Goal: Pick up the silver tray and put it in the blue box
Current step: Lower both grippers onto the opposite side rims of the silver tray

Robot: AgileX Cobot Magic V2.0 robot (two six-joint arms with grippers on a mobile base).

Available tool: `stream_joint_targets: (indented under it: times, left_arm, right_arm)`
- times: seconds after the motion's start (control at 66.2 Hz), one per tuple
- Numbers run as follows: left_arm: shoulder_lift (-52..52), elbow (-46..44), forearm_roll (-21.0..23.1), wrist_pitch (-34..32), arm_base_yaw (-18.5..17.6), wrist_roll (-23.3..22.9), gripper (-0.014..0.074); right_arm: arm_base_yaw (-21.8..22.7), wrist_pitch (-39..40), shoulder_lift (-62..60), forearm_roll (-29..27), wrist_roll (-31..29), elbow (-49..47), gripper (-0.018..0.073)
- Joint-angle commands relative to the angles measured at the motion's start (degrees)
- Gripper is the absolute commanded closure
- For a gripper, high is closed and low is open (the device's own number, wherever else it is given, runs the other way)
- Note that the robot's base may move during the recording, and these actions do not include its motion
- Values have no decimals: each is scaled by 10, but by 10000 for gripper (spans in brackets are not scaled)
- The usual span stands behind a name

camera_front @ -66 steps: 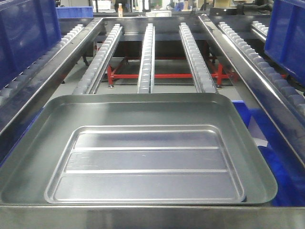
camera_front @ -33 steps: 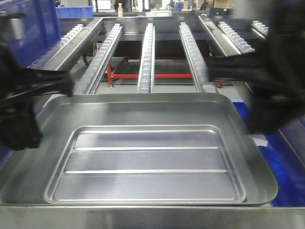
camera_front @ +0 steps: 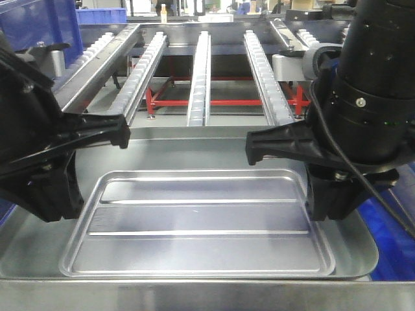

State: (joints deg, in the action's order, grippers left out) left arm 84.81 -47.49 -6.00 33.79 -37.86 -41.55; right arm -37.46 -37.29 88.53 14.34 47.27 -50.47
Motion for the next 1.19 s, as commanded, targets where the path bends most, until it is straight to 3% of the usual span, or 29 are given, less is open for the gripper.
stream_joint_targets:
  times: [0.0,0.106,0.181,0.242,0.484,0.816,1.179]
  left_arm:
    - [-16,-18,-12,-27,-4,6,635]
    - [-16,-18,-11,-50,-4,6,497]
    - [-16,-18,-4,-43,-4,6,391]
    - [-16,-18,0,-41,-4,1,353]
    - [-6,-18,-8,-44,-1,1,403]
    - [30,-18,-6,-45,16,1,404]
    - [30,-18,-6,-61,16,1,404]
  right_arm:
    - [1,21,-18,19,-9,-19,382]
    - [1,32,-18,21,-9,-19,213]
    - [1,41,-18,35,-9,-19,187]
    - [7,48,-18,37,-9,-19,199]
    - [41,60,-18,36,-9,-19,224]
    - [41,53,2,5,-9,-19,224]
    - [40,39,11,-8,-9,-19,154]
